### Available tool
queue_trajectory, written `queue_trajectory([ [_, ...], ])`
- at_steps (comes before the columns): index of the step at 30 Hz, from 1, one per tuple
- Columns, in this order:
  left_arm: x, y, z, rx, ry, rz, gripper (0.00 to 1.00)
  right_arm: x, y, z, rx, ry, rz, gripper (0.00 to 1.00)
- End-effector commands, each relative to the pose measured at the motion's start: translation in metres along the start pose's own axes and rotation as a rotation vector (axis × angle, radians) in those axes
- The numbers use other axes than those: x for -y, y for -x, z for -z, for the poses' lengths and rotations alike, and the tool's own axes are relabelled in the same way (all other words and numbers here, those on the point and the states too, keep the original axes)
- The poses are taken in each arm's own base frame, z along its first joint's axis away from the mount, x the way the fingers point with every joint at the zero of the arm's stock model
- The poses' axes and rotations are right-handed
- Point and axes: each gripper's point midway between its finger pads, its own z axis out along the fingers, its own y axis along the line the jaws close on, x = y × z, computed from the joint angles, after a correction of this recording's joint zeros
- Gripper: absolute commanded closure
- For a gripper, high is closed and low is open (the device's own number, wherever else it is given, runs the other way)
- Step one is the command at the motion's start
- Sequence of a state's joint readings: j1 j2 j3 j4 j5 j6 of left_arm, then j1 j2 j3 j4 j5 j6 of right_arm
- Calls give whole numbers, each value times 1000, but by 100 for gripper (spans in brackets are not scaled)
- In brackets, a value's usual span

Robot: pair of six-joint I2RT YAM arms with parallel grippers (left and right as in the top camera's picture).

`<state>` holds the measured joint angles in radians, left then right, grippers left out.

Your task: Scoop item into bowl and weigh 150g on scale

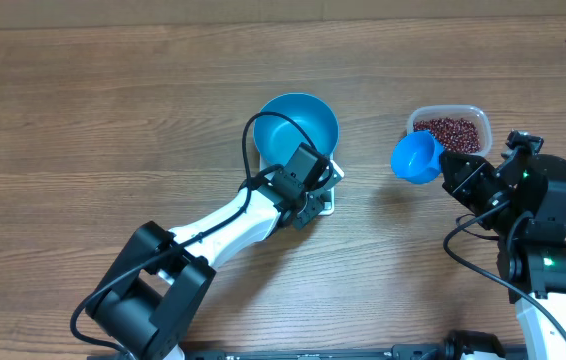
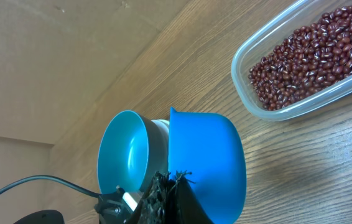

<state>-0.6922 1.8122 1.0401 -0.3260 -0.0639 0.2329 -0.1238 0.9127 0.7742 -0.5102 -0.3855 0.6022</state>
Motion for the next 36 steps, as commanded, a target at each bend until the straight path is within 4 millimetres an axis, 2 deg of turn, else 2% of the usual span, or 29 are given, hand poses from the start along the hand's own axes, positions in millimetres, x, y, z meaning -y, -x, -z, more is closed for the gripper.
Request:
queue_trajectory([
  [1, 2, -5, -6, -12, -14, -30, 96, -11, 11, 8, 39, 24, 26, 96],
  [36, -1, 1, -7, 12, -7, -25, 96, -11, 11, 8, 39, 25, 26, 96],
])
